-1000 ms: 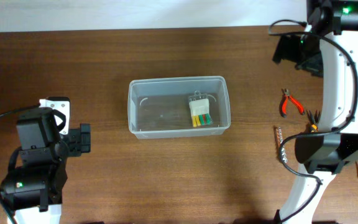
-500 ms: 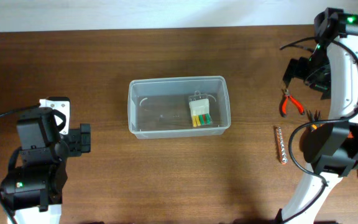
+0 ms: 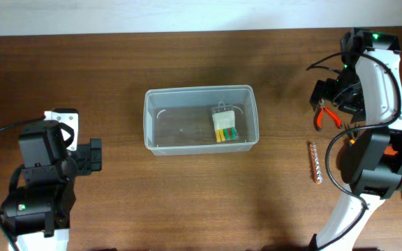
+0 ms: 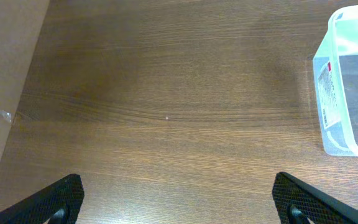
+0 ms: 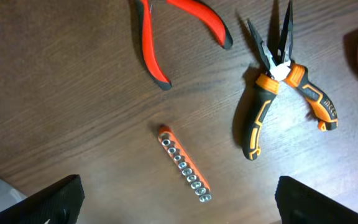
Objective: Pack container
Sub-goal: 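Move the right gripper right toward the red-handled pliers, then lower the right gripper onto the red-handled pliers to grasp them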
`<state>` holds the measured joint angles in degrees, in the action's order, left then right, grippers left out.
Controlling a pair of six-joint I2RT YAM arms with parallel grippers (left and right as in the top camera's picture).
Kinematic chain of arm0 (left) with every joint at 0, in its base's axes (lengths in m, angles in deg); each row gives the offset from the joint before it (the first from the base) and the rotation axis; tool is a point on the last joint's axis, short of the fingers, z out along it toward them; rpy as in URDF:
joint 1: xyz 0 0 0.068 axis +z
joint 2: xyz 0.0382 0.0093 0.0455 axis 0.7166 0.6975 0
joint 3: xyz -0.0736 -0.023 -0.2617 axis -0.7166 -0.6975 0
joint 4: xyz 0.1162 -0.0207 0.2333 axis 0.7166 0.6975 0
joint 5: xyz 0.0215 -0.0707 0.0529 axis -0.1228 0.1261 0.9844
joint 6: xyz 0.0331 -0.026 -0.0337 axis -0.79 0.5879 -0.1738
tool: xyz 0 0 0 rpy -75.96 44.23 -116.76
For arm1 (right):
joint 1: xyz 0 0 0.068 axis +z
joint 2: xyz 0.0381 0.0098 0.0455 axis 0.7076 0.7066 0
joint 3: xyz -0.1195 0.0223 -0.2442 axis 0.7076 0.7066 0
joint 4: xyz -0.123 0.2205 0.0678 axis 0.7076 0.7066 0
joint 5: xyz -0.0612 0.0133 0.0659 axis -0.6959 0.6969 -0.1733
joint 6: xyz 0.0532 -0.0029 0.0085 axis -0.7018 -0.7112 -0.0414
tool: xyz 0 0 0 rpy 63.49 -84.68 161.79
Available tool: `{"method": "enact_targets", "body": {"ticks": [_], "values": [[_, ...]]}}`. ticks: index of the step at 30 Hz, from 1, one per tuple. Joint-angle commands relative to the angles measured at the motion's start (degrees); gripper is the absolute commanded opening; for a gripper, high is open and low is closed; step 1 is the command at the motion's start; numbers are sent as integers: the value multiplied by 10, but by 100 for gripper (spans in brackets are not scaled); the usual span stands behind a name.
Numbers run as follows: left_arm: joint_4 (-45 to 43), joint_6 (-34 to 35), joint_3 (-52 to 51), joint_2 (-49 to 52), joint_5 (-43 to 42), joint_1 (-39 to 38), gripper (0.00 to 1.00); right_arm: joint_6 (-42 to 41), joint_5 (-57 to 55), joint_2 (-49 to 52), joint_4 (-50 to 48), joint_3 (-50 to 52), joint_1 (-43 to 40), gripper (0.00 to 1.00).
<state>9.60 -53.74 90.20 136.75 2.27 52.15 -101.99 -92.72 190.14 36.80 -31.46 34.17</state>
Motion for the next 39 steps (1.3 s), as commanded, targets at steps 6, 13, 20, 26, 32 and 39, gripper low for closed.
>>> {"method": "enact_targets", "body": {"ticks": [6, 13, 20, 26, 32, 39], "values": [[-2, 7, 10, 1, 6, 3, 99, 4, 19, -18, -17, 3, 3, 99], [-2, 7, 10, 1, 6, 3, 99, 5, 19, -16, -22, 4, 3, 99], [-1, 7, 10, 1, 6, 3, 99, 5, 19, 3, -33, 15, 3, 99], [-1, 7, 10, 1, 6, 3, 99, 43, 19, 7, -77, 46, 4, 99], [-2, 7, 10, 1, 6, 3, 99, 76, 19, 7, -99, 65, 5, 99], [-1, 7, 10, 1, 6, 3, 99, 126, 17, 7, -152, 113, 4, 99]]}}
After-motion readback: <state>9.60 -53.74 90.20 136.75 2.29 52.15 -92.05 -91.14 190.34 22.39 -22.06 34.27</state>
